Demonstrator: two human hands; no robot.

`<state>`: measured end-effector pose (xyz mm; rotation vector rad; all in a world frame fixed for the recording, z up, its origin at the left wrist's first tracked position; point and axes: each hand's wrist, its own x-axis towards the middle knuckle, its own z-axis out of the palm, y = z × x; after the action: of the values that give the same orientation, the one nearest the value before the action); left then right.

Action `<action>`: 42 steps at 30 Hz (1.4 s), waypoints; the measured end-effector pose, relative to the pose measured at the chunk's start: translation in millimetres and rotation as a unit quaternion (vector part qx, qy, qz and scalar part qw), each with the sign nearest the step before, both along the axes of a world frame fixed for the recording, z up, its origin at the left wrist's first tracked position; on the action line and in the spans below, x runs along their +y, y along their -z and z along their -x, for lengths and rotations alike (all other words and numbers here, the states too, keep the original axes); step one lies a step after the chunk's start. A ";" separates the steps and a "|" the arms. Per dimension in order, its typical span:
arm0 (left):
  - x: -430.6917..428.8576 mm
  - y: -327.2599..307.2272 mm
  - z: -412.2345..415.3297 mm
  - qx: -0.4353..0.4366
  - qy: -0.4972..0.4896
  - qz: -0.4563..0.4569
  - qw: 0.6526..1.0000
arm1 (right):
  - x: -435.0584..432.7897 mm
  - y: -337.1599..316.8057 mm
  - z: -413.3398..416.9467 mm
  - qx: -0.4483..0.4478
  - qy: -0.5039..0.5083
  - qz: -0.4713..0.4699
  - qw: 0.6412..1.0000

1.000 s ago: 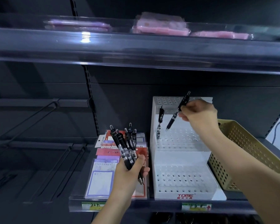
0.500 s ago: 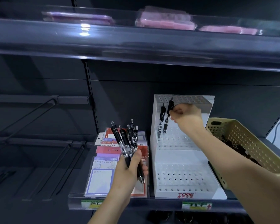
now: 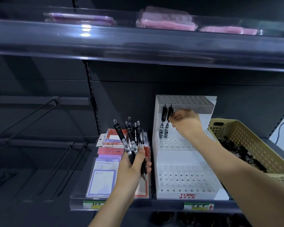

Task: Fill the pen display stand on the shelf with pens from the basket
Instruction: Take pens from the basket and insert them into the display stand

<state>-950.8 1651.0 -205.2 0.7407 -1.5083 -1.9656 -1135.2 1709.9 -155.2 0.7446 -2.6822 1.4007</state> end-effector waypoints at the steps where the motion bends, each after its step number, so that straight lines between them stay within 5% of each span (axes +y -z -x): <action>1: 0.2 -0.7 -0.1 0.000 -0.001 0.004 1.000 | 1.3 0.3 -3.0 0.010 0.009 0.015 1.000; 5: -0.2 -1.5 -0.7 -0.006 -0.001 0.026 1.000 | 11.6 -1.1 -29.4 0.047 -0.006 0.087 0.995; 11: 6.5 0.0 1.7 -0.002 0.017 0.028 0.999 | 16.6 0.3 -69.5 -0.145 -0.205 0.062 0.966; 22: 10.8 7.6 5.4 -0.012 0.066 0.056 0.996 | 34.9 2.0 -69.6 -0.255 -0.238 0.094 0.932; 30: 11.7 16.3 11.2 -0.029 0.064 0.023 0.997 | 45.7 -3.9 -56.8 -0.202 -0.134 0.161 0.957; 37: 5.6 15.3 5.0 -0.056 0.020 0.038 0.998 | 54.2 -29.9 -13.2 0.017 0.009 0.189 0.982; 42: 4.4 17.2 5.6 -0.064 0.011 0.054 0.996 | 38.9 -26.7 -4.9 0.020 0.000 0.168 0.986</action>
<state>-956.4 1655.4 -222.5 0.8190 -1.6903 -1.8653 -1130.3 1748.7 -128.5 0.7295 -2.3254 1.7524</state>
